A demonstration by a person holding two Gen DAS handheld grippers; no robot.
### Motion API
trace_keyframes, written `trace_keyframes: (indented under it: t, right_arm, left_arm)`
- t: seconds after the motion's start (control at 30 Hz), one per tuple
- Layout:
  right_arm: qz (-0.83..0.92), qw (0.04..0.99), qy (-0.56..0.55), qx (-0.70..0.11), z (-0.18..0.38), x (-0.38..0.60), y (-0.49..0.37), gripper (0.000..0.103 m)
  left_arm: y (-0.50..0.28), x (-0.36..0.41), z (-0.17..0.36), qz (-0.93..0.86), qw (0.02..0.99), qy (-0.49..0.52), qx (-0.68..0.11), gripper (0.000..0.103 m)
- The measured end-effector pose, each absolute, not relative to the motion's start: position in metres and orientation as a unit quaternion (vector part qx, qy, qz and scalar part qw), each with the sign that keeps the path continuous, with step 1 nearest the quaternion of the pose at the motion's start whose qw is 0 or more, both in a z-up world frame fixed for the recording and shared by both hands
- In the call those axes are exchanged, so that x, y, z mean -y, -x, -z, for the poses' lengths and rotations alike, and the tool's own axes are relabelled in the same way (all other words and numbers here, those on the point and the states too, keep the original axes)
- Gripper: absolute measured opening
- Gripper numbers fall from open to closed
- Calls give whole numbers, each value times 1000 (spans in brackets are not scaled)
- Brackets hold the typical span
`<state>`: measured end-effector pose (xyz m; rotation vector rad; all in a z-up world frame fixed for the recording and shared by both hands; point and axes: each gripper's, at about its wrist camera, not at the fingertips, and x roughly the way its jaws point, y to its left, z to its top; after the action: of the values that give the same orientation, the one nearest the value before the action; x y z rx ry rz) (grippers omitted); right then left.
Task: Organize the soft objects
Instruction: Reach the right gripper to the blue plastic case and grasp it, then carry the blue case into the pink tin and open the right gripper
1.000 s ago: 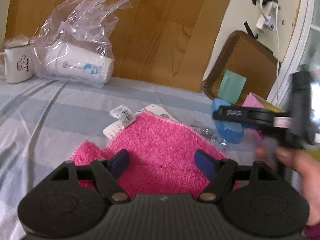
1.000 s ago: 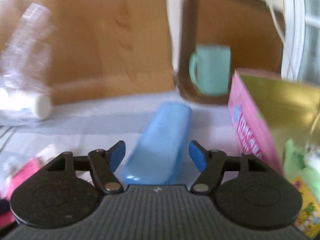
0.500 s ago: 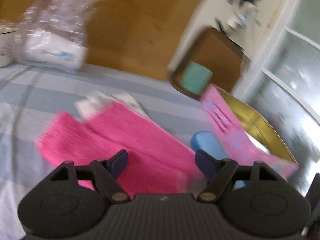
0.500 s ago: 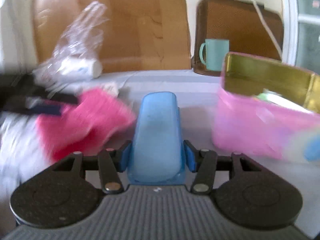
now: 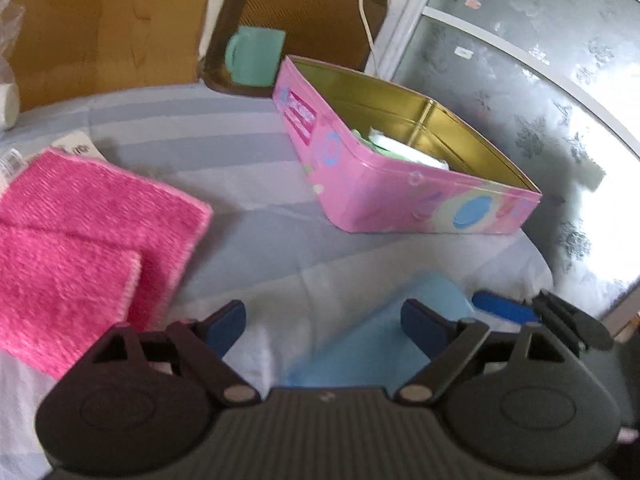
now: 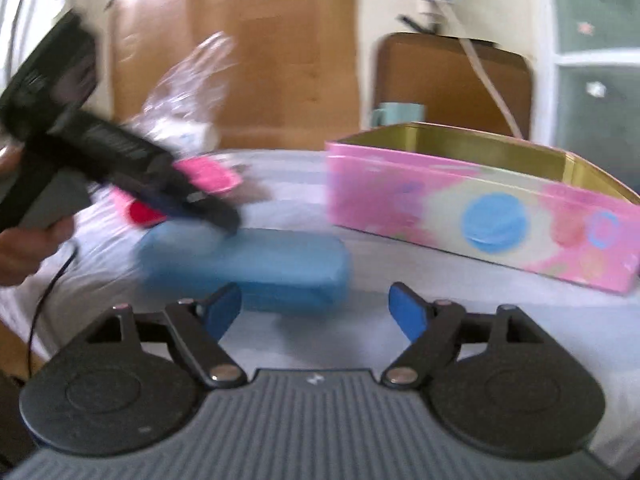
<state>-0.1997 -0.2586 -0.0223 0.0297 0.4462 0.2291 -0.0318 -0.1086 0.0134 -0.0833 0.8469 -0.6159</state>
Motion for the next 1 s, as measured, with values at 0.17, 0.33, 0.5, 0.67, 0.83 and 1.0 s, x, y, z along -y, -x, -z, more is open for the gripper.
trace_keyframes:
  t: [0.17,0.33,0.5,0.67,0.83,1.0]
  right_arm:
    - [-128,969,-18,-209,26,258,197,83]
    - [-157,965,-21,-209,24,253,189,83]
    - [-184,963,-15,-198,16,217,177,85]
    - [-270,939,-9,-212,16,170,168,83]
    - [-287,935,40,-206,15,155,172,82]
    - [-222,953,-12,-208,3,196,160,83]
  left_arm:
    - [36,114,-11,301,857,42,-416,92]
    - [38,114,-13,293,856,45,-424,92]
    - [46,102,-16,290,859,51,-420,90]
    - [55,86,-14,286,860,56,-419,84]
    - [69,52,-15,258,873,68,-408,85]
    - [77,24,-18,233,885,78,-395,86]
